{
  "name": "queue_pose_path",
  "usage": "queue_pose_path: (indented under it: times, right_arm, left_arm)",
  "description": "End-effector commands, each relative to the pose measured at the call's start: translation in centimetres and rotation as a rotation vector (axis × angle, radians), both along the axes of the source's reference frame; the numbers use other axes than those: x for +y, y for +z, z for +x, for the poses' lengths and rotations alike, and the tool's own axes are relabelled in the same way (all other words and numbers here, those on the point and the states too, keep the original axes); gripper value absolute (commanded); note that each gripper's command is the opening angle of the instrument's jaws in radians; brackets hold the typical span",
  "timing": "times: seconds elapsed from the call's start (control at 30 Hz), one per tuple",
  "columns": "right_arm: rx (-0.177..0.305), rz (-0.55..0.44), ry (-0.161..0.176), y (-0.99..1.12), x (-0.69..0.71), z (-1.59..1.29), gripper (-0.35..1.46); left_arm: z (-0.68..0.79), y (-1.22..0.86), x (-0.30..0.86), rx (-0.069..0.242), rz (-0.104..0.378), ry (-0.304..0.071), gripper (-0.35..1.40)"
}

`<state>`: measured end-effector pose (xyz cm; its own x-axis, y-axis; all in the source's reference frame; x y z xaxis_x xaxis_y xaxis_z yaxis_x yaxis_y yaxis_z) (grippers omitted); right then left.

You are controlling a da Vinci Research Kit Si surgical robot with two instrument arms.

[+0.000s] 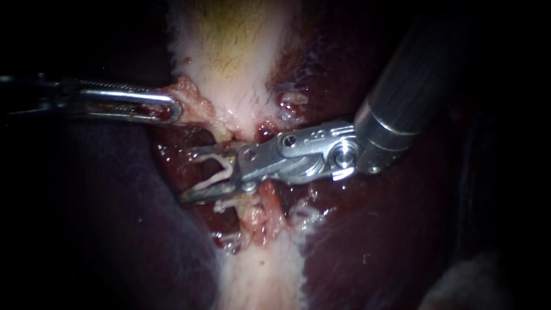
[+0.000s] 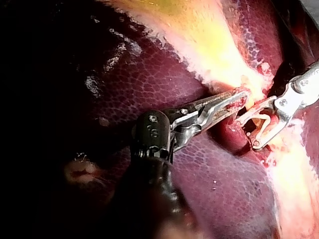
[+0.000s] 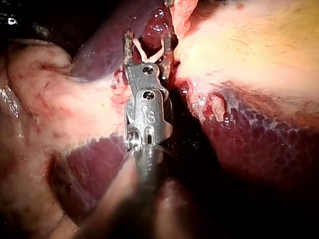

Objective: Clipping third clip left tube

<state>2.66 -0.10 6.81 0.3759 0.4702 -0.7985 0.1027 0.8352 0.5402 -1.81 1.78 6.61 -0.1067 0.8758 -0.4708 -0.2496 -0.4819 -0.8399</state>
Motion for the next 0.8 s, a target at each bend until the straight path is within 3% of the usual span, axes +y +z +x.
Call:
queue_pose_path:
  times: [0.03,0.37,0.67,0.8]
  right_arm:
    - [0.001,-0.001,-0.001,0.0,0.0,-0.01,0.47]
    - [-0.003,0.03,0.002,-0.05,0.02,-0.16,0.47]
    - [-0.002,0.081,0.005,-0.27,0.18,-0.53,0.47]
    - [-0.004,0.094,0.007,-0.25,0.22,-0.63,0.46]
  left_arm:
    - [0.0,0.0,0.0,-0.001,0.0,0.001,-0.35]
    - [0.03,-0.01,0.01,0.0,0.001,0.0,-0.35]
    - [0.08,-0.05,0.04,0.001,0.002,-0.003,-0.35]
    - [0.09,-0.06,0.04,0.001,0.003,-0.003,-0.35]
